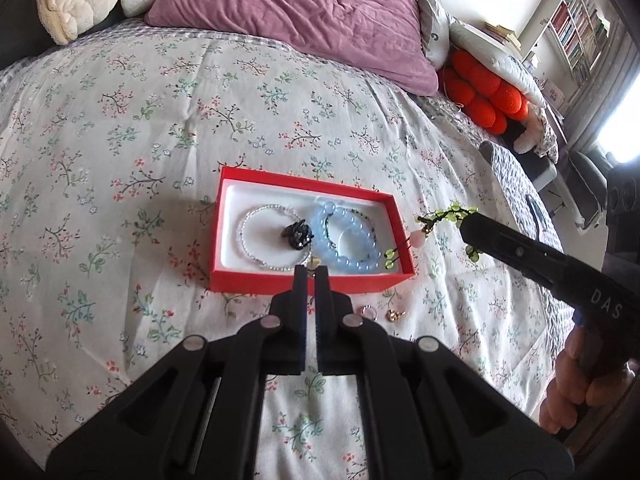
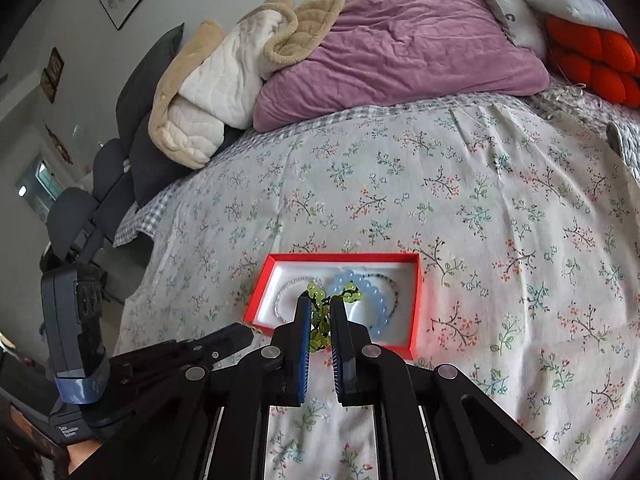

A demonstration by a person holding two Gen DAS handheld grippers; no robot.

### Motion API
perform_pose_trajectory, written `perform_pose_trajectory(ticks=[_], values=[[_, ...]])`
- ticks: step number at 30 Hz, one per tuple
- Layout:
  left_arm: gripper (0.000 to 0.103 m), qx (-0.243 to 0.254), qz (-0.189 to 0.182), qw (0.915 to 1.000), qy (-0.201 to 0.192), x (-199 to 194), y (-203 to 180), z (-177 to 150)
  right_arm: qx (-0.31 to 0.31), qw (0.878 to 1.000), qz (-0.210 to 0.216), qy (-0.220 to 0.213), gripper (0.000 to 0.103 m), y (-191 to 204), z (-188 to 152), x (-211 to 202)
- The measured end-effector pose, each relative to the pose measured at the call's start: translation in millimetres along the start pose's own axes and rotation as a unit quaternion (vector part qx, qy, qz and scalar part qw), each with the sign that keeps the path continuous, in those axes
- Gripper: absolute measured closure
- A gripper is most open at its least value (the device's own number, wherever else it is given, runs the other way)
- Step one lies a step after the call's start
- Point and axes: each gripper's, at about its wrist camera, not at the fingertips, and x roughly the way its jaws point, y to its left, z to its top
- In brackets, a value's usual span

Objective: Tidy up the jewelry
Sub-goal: 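Carry the ring and green bracelet over the red box and open both tools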

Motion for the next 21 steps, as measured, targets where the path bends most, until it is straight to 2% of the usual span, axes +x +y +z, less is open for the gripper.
perform_pose_trajectory(ticks=[11, 17, 21], values=[[0.100, -0.032, -0.018, 0.9993, 0.001, 21.1, 14.5, 18.3, 0.012, 1.000, 0.007, 0.002, 0.094, -9.8, 10.1, 17.4], [0.100, -0.040, -0.014, 0.9990, 0.012, 41.2, 18.6, 21.5, 0.020, 1.000, 0.001, 0.016, 0.094, -21.8, 12.1, 33.5], [0.100, -0.031, 0.003, 0.9994, 0.016, 52.5, 19.1, 21.5, 0.028, 0.999, -0.002, 0.028, 0.094, -30.9, 11.7, 45.8]])
